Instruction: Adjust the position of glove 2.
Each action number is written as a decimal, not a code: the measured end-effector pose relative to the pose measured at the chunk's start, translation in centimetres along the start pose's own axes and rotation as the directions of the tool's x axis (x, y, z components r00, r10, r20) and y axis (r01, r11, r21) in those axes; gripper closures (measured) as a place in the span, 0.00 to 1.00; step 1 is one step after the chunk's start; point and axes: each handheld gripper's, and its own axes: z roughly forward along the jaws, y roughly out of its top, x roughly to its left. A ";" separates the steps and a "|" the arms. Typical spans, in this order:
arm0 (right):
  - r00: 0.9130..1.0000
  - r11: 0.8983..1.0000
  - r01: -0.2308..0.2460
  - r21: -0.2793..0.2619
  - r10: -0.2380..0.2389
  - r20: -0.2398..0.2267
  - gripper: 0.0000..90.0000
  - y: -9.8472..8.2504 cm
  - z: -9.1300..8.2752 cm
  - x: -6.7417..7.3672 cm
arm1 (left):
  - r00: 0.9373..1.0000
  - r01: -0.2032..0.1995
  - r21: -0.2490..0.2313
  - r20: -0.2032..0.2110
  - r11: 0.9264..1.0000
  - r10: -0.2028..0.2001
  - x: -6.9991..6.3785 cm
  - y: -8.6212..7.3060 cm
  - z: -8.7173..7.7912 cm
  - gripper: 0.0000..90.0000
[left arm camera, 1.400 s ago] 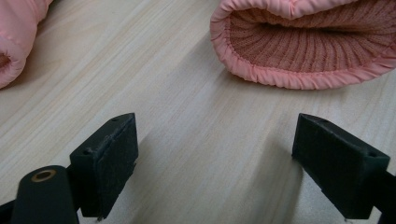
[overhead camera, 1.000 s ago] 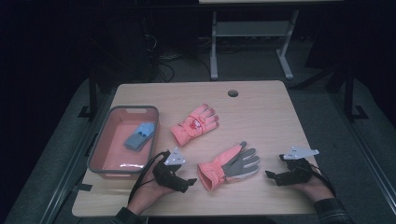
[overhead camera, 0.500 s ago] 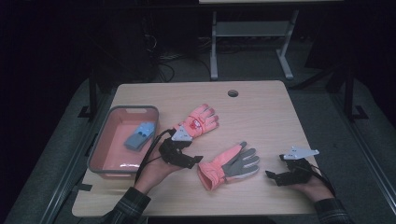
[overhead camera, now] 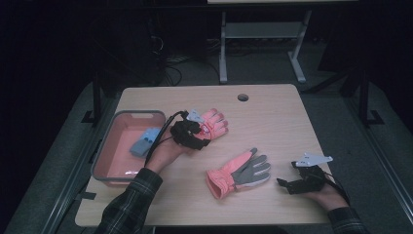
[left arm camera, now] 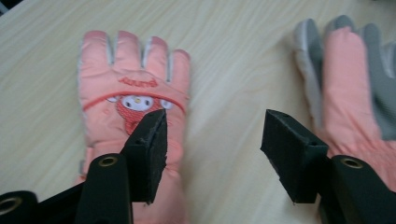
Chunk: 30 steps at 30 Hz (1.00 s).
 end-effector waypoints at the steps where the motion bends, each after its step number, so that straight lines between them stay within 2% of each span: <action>1: 1.000 1.000 0.000 0.000 0.000 0.000 0.11 0.0 0.0 0.0 | 1.000 0.002 0.010 -0.005 1.000 -0.002 0.4 0.2 0.3 0.46; 6: 1.000 1.000 0.000 0.000 0.000 0.000 0.11 0.0 0.0 0.0 | 0.999 -0.007 0.034 -0.041 0.999 0.008 1.9 1.0 1.7 0.47; 11: 1.000 1.000 0.000 0.000 0.000 -0.001 0.10 0.0 0.0 0.0 | 0.998 0.000 0.074 -0.057 0.997 0.005 3.3 1.5 3.3 0.46; 13: 1.000 1.000 0.004 -0.001 -0.004 -0.004 0.10 0.0 0.0 0.0 | 0.999 0.010 0.098 -0.052 0.995 -0.005 3.8 1.5 3.9 0.47; 16: 1.000 1.000 0.009 0.001 -0.009 -0.005 0.10 0.0 0.0 -0.1 | 0.998 0.019 0.139 -0.067 0.990 -0.009 4.6 1.4 5.1 0.46; 23: 1.000 1.000 0.011 0.001 -0.011 -0.007 0.10 0.0 0.0 -0.1 | 0.995 0.041 0.163 -0.098 0.986 -0.025 5.3 1.4 6.4 0.45; 30: 1.000 1.000 0.013 0.001 -0.013 -0.007 0.10 0.0 0.0 0.0 | 0.992 0.060 0.181 -0.120 0.982 -0.038 5.5 1.4 7.3 0.45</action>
